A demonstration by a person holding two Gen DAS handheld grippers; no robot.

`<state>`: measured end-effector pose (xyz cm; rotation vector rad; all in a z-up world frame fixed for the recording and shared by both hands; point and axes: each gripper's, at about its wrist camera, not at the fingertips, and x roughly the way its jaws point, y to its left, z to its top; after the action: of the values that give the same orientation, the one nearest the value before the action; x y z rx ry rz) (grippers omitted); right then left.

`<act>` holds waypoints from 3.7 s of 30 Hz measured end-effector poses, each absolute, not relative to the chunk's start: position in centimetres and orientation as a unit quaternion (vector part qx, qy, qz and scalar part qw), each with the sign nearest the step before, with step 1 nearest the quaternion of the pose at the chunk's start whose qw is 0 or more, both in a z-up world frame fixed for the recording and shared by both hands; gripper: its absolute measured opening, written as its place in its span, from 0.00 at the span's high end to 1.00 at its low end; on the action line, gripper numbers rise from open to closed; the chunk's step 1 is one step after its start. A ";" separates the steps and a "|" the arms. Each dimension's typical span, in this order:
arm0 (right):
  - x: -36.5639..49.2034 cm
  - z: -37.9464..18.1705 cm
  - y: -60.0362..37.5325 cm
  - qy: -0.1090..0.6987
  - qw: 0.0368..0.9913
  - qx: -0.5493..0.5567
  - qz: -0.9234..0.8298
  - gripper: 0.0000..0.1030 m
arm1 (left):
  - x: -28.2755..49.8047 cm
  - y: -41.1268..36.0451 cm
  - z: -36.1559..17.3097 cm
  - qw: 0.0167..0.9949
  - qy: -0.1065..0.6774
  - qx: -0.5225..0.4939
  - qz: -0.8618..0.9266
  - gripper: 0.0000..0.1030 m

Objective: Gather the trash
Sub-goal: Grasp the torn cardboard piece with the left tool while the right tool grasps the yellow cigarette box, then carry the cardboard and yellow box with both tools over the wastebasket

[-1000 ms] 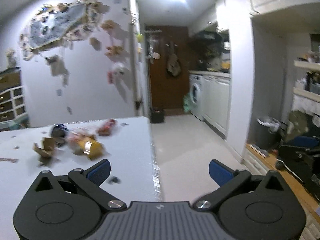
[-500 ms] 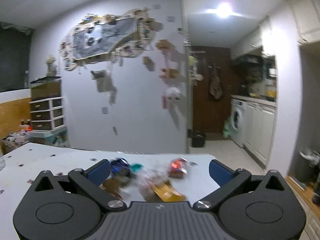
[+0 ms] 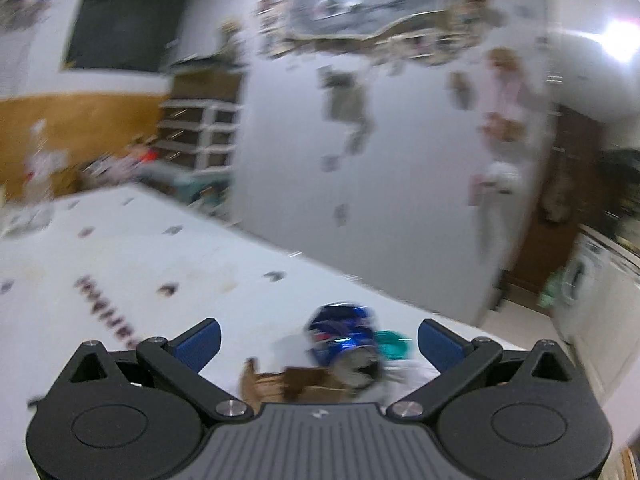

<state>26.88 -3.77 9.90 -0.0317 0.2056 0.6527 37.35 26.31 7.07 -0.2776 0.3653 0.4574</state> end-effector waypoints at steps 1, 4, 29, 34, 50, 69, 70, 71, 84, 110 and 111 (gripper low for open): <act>27.3 9.7 -3.3 0.105 0.942 -0.018 0.319 0.00 | 38.0 27.0 6.2 0.943 0.187 -0.145 0.235 0.00; 28.8 9.0 -2.2 0.118 0.942 -0.024 0.313 0.00 | 38.9 28.1 4.5 0.934 0.206 -0.153 0.247 0.00; 41.9 1.8 11.2 0.308 0.912 -0.078 0.262 0.01 | 41.2 28.8 -0.7 0.931 0.284 -0.133 0.185 0.01; 42.3 0.6 12.0 0.315 0.909 -0.079 0.262 0.17 | 41.3 29.0 -1.1 0.929 0.293 -0.132 0.184 0.13; 40.0 -1.6 11.8 0.287 0.919 -0.097 0.252 0.50 | 40.6 28.1 -1.1 0.938 0.285 -0.104 0.168 0.42; 34.9 -0.5 6.5 0.274 0.923 -0.053 0.264 0.55 | 34.0 22.4 -0.4 0.949 0.275 -0.041 0.147 0.42; 34.6 -0.5 6.2 0.274 0.923 -0.051 0.264 0.55 | 33.5 22.0 -0.3 0.950 0.274 -0.041 0.146 0.42; 34.4 -0.5 5.9 0.275 0.923 -0.049 0.265 0.55 | 33.0 21.7 -0.3 0.950 0.272 -0.044 0.144 0.42; 29.8 0.2 1.3 0.265 0.931 -0.020 0.249 0.56 | 26.5 17.5 1.5 0.961 0.245 -0.041 0.124 0.42; 23.0 0.9 -13.1 0.237 0.959 -0.002 0.155 0.57 | 20.7 4.5 2.0 0.971 0.236 0.001 0.048 0.42; 22.8 0.8 -13.8 0.237 0.960 -0.002 0.148 0.57 | 20.7 3.9 1.9 0.971 0.237 0.003 0.043 0.42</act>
<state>22.81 -13.77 0.82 -0.0051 0.4800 0.3008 20.73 3.88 1.88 0.0062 0.4778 0.0863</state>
